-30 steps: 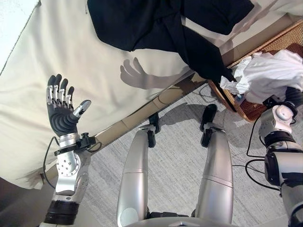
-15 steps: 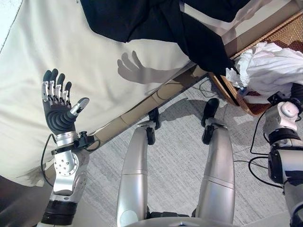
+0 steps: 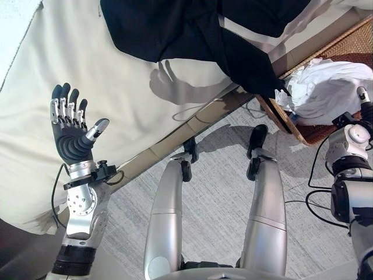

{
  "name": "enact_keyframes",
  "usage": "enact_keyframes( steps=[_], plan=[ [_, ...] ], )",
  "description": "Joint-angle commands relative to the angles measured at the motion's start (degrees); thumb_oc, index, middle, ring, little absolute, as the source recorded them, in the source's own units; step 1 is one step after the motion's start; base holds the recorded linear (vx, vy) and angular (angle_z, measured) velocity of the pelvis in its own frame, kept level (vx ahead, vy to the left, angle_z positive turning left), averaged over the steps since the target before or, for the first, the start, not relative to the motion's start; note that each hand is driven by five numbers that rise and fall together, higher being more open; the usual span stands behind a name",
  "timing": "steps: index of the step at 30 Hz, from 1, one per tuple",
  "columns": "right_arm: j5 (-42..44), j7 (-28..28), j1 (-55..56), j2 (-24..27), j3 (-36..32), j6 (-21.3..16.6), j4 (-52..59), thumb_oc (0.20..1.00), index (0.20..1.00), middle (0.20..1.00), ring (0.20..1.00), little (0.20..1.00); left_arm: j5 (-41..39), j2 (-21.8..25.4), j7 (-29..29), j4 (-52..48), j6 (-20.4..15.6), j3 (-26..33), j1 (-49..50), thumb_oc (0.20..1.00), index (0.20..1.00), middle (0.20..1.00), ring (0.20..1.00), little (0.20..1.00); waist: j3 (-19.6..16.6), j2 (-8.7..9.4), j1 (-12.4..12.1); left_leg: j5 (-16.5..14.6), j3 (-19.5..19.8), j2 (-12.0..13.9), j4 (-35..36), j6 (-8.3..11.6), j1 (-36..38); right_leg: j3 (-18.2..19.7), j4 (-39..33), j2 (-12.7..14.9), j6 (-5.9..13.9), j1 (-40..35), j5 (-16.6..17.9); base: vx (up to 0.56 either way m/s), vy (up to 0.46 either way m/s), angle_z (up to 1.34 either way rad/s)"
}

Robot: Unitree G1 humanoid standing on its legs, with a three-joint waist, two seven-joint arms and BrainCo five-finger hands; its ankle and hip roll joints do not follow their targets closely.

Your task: Pick up clothes into the bucket

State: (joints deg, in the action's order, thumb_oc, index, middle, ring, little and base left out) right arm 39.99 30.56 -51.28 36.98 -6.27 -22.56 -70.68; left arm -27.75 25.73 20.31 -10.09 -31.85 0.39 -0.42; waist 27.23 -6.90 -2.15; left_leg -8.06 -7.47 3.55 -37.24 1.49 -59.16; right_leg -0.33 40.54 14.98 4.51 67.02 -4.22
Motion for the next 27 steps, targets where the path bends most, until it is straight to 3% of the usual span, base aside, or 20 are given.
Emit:
enact_keyframes(
  steps=[1,3,7,12,13,16,19,27],
  plan=[
    [0.15,2.34,4.77,-2.22,0.99,-3.88,1.94,1.0,1.0,1.0,1.0,1.0,0.88,-1.06,0.91,0.17,-3.81,3.02,1.36,1.0,1.0,1.0,1.0,1.0,-5.47,-0.55,1.57,4.49,4.27,1.42,7.14,3.41,0.4,1.41,-5.47,0.31,4.37,-3.78,2.09,0.0,0.0,0.0],
    [-3.05,3.16,7.8,-3.84,1.81,-4.52,7.67,1.0,1.0,1.0,1.0,1.0,1.32,-1.47,1.1,1.44,-3.93,3.24,0.73,1.0,1.0,1.0,1.0,1.0,-5.15,-0.04,2.09,6.99,4.05,1.45,9.72,3.25,2.31,0.75,-8.26,0.39,4.33,-5.98,4.48,-0.09,-0.008,-0.01],
    [-12.59,4.45,16.7,-7.68,3.71,-4.95,23.58,1.0,1.0,1.0,1.0,1.0,2.98,-2.39,1.67,6.42,-3.4,2.92,-0.43,1.0,1.0,1.0,1.0,1.0,-5.27,1.44,3.24,8.56,4.56,1.52,14.43,3.83,8.98,-1.21,-13.52,0.62,5.11,-13.58,6.22,0.0,-0.045,0.04],
    [-20.92,1.19,26.16,-11.52,6.99,-3.89,34.91,1.0,1.0,1.0,1.0,1.0,5.69,-3.29,1.43,14.55,-1.16,0.29,-1.85,1.0,1.0,1.0,1.0,1.0,-5.76,3.32,3.96,10.46,5.6,1.19,20.6,4.45,18.62,-4.1,-20.65,1.25,6.18,-25.03,8.14,0.06,-0.05,0.06],
    [-24.1,-0.08,28.96,-12.48,9.0,-3.16,37.77,1.0,1.0,1.0,1.0,1.0,9.93,-2.61,2.35,18.32,0.01,-0.66,-2.72,1.0,1.0,1.0,1.0,1.0,-6.07,4.1,4.01,11.06,5.98,1.13,22.75,4.72,22.37,-5.1,-23.35,1.34,6.46,-29.51,8.72,0.12,-0.055,0.14],
    [-27.15,-1.11,30.77,-13.3,11.25,-2.19,39.01,1.0,1.0,1.0,1.0,1.0,13.28,-2.06,2.96,21.94,1.24,-2.04,-3.71,1.0,1.0,1.0,1.0,1.0,-6.04,4.9,3.93,11.79,6.23,1.29,25.39,5.01,27.03,-6.52,-26.54,1.45,6.73,-34.87,9.51,0.09,-0.021,0.17],
    [-26.4,-3.76,33.51,-16.71,13.55,-2.03,39.61,1.0,1.0,1.0,1.0,1.0,22.05,-0.66,5.3,27.72,3.86,-4.69,-5.51,1.0,1.0,1.0,1.0,1.0,-6.63,6.63,3.8,12.12,6.36,1.62,28.26,5.02,33.62,-8.35,-30.73,1.44,7.11,-42.67,10.34,0.1,-0.001,0.06],
    [-25.15,-7.28,37.46,-19.44,16.05,-1.99,40.34,1.0,1.0,1.0,1.0,1.0,31.1,1.86,6.8,33.07,6.28,-7.17,-7.83,1.0,1.0,1.0,1.0,1.0,-7.74,8.95,4.01,11.43,6.17,1.8,28.46,4.6,37.97,-9.49,-34.55,1.21,7.47,-48.86,11.32,0.06,0.037,0.03]
  ],
)
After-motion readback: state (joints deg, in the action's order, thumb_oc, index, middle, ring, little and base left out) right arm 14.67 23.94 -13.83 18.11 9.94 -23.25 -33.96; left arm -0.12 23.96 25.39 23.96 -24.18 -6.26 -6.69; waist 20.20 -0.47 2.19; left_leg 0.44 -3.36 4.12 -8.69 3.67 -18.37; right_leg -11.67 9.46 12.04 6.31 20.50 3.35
